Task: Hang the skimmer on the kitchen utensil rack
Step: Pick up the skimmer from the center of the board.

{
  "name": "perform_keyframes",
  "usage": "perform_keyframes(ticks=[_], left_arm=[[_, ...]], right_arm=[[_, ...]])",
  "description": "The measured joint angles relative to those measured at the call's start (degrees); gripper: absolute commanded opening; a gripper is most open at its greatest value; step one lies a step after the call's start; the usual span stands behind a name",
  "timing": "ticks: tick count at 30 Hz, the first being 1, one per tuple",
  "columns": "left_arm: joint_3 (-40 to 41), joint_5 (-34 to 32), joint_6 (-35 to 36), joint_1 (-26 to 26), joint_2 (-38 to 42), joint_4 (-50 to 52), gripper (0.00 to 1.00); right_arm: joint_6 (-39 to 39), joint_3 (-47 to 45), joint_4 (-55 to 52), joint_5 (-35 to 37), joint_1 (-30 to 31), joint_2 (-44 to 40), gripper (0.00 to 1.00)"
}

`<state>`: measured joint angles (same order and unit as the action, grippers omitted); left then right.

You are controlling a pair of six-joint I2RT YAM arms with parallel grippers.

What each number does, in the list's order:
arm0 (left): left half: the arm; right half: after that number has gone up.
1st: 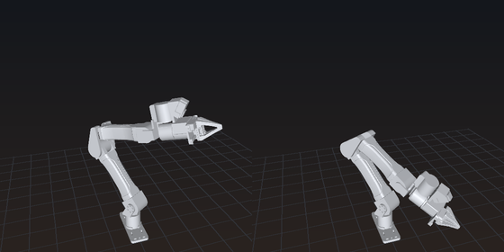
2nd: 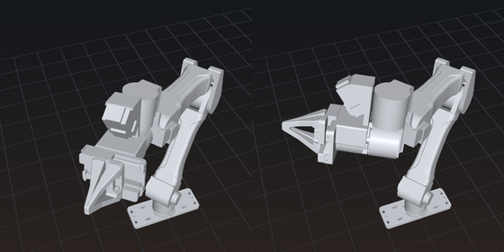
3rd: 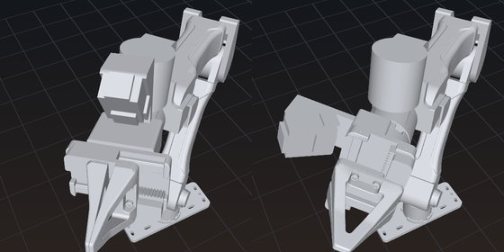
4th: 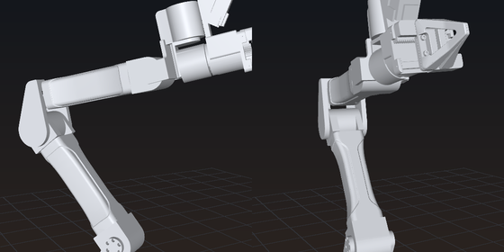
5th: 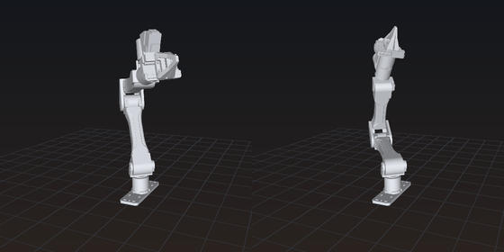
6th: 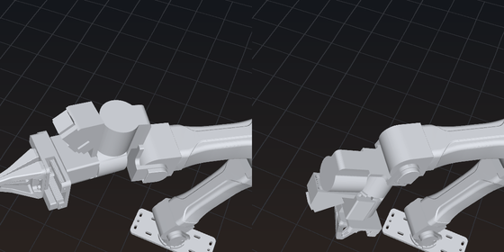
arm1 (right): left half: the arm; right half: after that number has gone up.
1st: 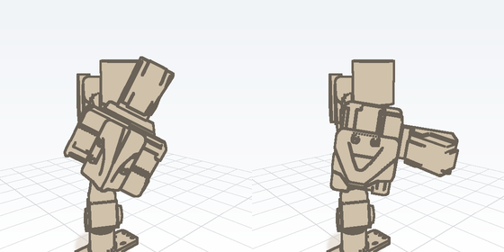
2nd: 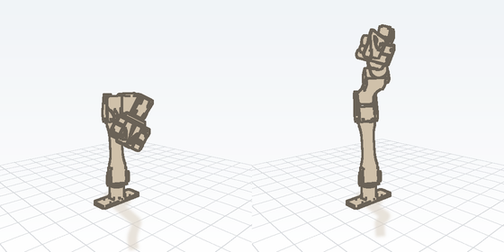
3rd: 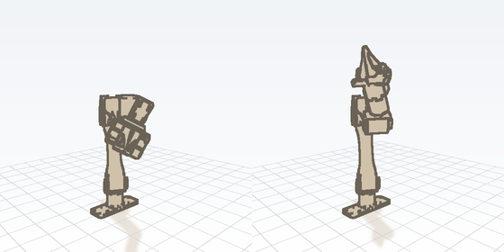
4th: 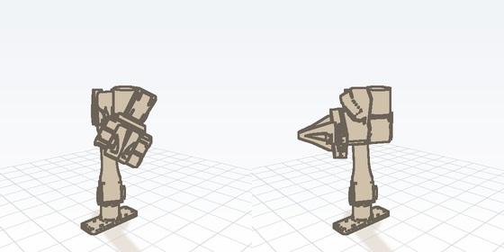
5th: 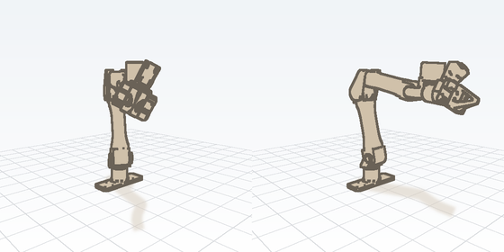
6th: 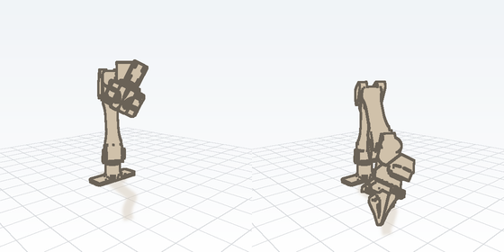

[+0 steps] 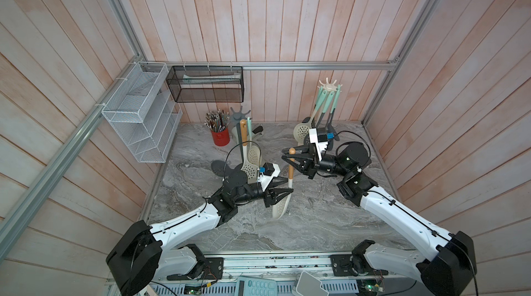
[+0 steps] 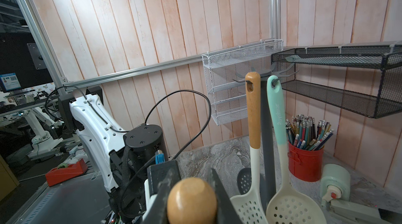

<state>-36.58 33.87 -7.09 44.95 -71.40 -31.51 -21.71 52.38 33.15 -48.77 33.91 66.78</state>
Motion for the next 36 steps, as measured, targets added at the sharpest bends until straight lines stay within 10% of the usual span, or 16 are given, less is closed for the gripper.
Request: perform_keyframes(ticks=[20,29,36], left_arm=[[-3.39,-1.01,-1.29,0.07,-3.96,-2.54,0.01],[-2.03,-11.63,-2.05,0.04,0.83,3.41,0.0],[-0.74,-25.86,-4.11,0.04,7.3,13.44,0.0]], right_arm=[[-2.14,0.37,1.55,0.61,-0.85,1.03,0.3],[-1.75,0.37,1.4,3.98,-1.01,1.03,0.62],[0.59,0.37,-2.25,12.87,-1.03,0.09,0.66]])
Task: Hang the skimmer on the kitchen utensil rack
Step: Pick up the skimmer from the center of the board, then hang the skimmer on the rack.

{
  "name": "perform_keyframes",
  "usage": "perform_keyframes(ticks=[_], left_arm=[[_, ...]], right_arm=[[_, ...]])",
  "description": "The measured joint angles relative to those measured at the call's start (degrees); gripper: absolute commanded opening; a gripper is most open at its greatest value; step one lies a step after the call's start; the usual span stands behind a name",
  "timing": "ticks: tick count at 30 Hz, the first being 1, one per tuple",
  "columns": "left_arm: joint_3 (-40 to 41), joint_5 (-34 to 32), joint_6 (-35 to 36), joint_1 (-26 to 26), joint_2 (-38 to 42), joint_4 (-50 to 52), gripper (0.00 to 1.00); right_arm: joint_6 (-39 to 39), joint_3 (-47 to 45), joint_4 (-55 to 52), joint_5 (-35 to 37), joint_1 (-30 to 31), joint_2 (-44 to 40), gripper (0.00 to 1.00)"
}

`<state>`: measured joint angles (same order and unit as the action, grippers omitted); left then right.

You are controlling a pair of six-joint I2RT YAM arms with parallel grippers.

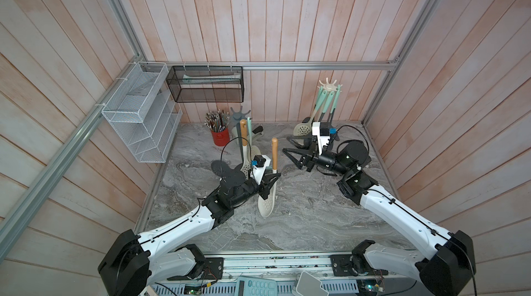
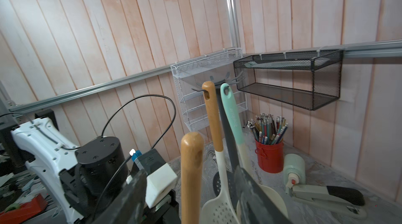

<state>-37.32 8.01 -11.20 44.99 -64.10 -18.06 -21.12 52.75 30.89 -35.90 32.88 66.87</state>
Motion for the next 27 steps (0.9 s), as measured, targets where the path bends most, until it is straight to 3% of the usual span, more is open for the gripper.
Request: perform_keyframes(ticks=[7,13,27], left_arm=[[0.0,-16.74,-4.79,-0.04,8.15,13.4,0.0],[0.0,-26.64,-7.93,-0.07,12.0,22.88,0.0],[-2.25,-39.17,-7.89,-0.07,14.8,32.28,0.0]], right_arm=[[1.7,-0.94,-4.61,10.82,-0.17,-0.17,0.66],[4.2,-2.91,-7.78,16.48,-0.26,-0.79,0.66],[6.84,-5.27,-10.05,19.67,-0.26,-1.97,0.66]])
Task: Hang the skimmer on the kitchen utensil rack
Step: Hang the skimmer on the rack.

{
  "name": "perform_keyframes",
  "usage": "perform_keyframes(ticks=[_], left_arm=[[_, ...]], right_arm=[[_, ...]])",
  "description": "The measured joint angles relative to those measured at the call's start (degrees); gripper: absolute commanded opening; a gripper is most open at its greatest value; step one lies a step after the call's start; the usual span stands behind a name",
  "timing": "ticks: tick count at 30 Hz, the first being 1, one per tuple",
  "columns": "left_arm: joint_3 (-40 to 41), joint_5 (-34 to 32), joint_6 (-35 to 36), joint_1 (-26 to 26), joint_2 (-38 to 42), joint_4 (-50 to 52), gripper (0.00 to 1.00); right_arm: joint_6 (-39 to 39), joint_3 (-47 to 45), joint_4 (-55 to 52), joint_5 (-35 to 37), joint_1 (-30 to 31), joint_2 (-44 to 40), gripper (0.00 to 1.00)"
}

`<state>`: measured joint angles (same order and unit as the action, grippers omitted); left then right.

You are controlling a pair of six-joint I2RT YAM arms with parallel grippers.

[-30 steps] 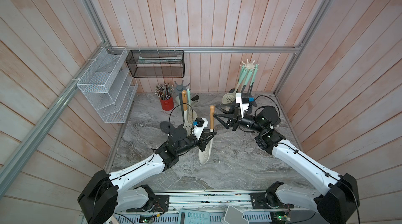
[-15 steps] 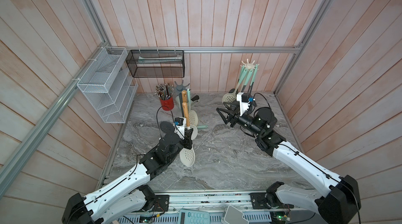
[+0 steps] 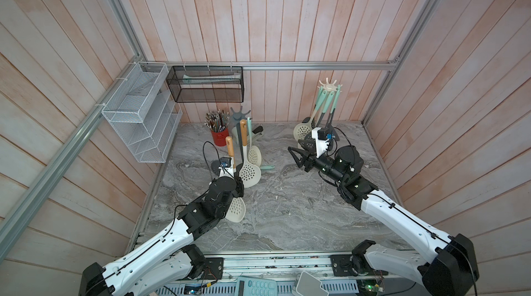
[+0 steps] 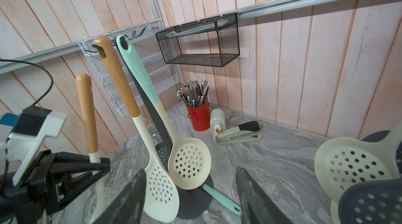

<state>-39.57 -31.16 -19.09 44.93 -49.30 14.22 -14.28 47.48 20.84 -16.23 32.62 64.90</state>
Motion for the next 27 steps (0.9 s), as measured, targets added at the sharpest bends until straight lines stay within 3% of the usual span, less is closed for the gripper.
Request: perform_keyframes(ticks=[9,27], left_arm=[[-3.28,-2.08,2.97,0.0,-0.15,-0.04,0.0],[-8.83,-0.26,7.37,-1.46,-6.43,-2.03,0.0]], right_arm=[[0.59,-0.02,-0.13,0.13,0.0,0.0,0.66],[0.83,-0.02,-0.33,0.11,0.0,0.0,0.66]])
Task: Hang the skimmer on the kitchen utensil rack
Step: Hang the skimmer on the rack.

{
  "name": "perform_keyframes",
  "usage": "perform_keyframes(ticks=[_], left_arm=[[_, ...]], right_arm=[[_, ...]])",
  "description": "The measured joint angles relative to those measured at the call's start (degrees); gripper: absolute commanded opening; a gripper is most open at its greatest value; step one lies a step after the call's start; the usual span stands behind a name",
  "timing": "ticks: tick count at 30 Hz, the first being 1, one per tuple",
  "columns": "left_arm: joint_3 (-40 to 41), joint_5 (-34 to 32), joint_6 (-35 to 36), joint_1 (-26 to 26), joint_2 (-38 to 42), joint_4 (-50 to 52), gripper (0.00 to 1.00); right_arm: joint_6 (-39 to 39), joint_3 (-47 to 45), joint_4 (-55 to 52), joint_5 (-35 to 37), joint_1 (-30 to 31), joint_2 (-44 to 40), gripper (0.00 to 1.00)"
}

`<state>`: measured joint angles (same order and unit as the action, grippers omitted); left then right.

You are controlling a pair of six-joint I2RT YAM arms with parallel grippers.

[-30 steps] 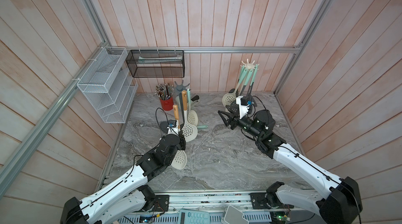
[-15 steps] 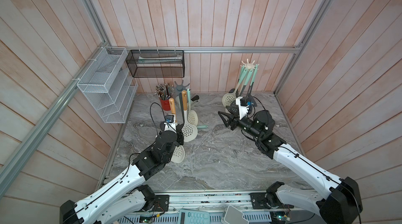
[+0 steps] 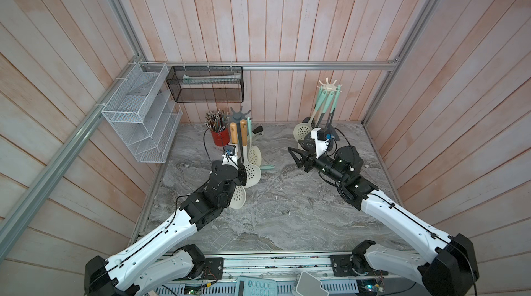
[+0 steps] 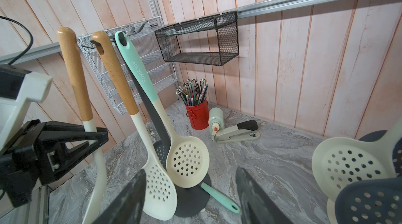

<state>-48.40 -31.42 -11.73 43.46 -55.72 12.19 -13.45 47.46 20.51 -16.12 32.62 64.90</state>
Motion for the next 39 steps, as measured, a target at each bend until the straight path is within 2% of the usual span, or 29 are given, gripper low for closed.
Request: perform_keyframes(ticks=[13,39], left_arm=[[-0.55,3.21,-0.11,-2.25,-1.81,1.38,0.0],[-8.9,7.89,-2.25,-4.7,-7.74,9.92,0.0]], right_arm=[[0.0,-0.98,0.02,-0.02,0.0,-0.85,0.66],[-0.28,-2.62,0.5,-0.44,0.0,-1.81,0.67]])
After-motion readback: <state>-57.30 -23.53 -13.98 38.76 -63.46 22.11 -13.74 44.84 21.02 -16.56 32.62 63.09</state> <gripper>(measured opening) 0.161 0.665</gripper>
